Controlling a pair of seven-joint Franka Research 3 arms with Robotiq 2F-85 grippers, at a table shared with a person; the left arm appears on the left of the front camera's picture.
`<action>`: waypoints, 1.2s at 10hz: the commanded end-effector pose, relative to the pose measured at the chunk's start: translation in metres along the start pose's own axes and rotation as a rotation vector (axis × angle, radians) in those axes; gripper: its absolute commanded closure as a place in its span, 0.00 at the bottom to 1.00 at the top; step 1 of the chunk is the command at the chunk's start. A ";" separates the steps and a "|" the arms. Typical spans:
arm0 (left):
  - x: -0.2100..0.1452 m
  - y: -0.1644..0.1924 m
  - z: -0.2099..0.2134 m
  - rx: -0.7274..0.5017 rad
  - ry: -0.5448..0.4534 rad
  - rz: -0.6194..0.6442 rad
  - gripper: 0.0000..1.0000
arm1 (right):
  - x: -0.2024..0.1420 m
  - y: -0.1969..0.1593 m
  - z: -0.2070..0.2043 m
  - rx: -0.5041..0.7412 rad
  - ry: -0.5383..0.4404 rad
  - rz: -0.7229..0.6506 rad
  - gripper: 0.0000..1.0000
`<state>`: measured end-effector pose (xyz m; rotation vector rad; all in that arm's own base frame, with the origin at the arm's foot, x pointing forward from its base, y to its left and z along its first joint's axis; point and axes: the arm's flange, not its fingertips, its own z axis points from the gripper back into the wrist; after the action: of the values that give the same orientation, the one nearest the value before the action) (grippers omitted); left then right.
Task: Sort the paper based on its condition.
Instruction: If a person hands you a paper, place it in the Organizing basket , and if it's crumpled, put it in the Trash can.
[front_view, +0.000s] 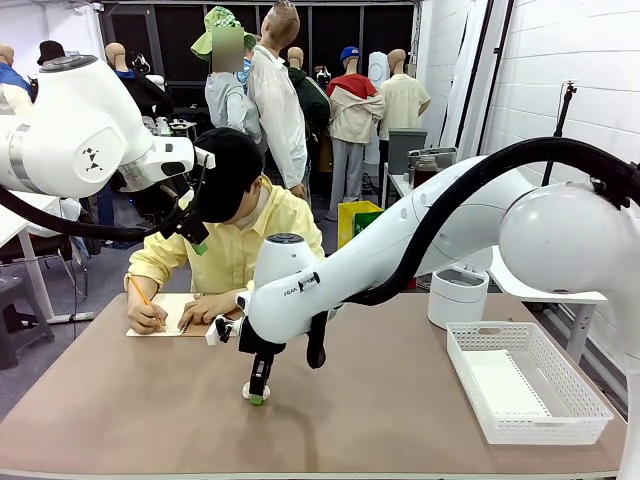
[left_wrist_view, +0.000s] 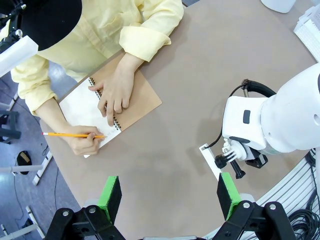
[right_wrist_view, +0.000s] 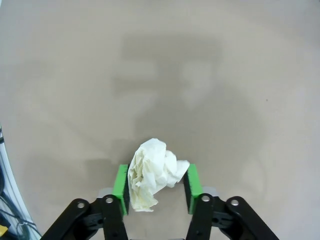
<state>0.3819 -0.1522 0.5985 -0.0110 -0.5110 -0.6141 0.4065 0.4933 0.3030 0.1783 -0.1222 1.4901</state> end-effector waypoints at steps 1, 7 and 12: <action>0.000 0.002 0.001 0.001 -0.002 -0.001 0.00 | 0.004 0.000 -0.003 0.015 0.001 -0.026 0.85; 0.000 0.002 0.001 0.001 -0.002 -0.001 0.00 | -0.002 -0.003 0.005 0.059 -0.055 -0.046 1.00; 0.000 0.002 0.001 0.001 -0.002 -0.001 0.00 | -0.086 -0.026 0.120 -0.087 -0.050 -0.254 1.00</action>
<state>0.3820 -0.1517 0.5987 -0.0110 -0.5113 -0.6131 0.4401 0.4293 0.3813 0.2053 -0.1911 1.2927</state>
